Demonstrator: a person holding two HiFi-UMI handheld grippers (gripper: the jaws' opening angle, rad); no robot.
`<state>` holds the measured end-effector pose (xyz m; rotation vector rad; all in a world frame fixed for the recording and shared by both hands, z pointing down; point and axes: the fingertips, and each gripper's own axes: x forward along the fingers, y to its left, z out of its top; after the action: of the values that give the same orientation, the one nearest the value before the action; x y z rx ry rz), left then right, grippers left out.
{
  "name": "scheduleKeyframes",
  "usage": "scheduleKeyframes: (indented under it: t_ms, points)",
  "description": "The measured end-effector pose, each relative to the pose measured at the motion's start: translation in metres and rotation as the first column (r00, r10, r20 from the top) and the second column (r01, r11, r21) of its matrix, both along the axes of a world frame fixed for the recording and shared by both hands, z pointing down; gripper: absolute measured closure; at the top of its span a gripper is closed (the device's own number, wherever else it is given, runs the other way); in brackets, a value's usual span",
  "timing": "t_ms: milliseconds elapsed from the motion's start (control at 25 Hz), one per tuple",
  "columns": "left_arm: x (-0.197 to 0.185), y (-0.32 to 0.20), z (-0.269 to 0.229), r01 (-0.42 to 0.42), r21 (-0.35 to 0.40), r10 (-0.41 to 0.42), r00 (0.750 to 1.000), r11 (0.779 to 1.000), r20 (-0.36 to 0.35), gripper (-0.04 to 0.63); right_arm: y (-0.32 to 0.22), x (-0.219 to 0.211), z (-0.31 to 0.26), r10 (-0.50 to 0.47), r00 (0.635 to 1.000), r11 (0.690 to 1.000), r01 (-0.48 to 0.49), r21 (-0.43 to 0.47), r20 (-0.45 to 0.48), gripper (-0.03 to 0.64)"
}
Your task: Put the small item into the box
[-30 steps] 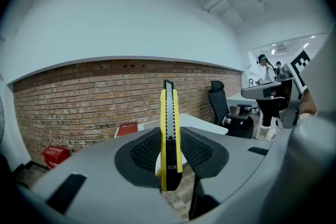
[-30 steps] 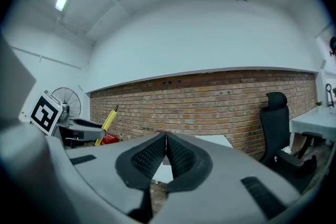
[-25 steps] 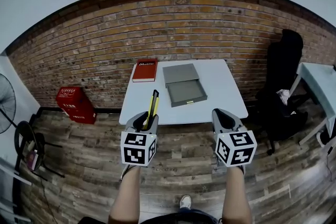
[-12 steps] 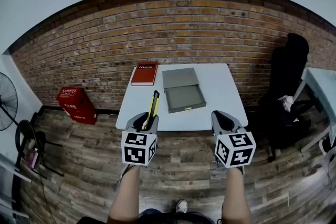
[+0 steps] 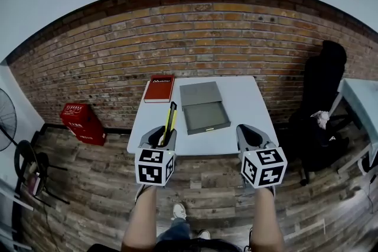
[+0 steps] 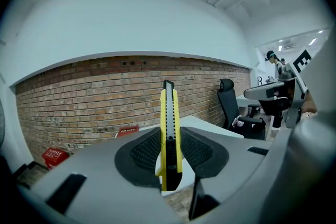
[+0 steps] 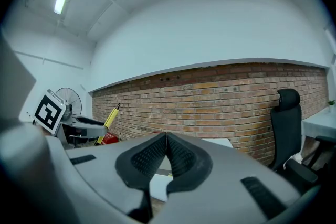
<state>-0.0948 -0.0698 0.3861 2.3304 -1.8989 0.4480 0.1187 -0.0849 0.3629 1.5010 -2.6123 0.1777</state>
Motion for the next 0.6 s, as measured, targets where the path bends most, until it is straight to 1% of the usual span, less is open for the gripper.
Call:
scheduleKeyframes:
  t_ms: [240, 600]
  points:
    - [-0.011, -0.032, 0.007, -0.014, 0.001, 0.015, 1.000, 1.000, -0.014, 0.465, -0.028, -0.012, 0.001, 0.011, 1.000, 1.000, -0.011, 0.007, -0.025, 0.597]
    - [-0.041, -0.112, 0.013, -0.060, -0.014, 0.059, 0.998, 0.998, -0.037, 0.465, -0.097, -0.042, -0.004, 0.055, 0.997, 0.998, -0.055, 0.006, -0.049, 0.597]
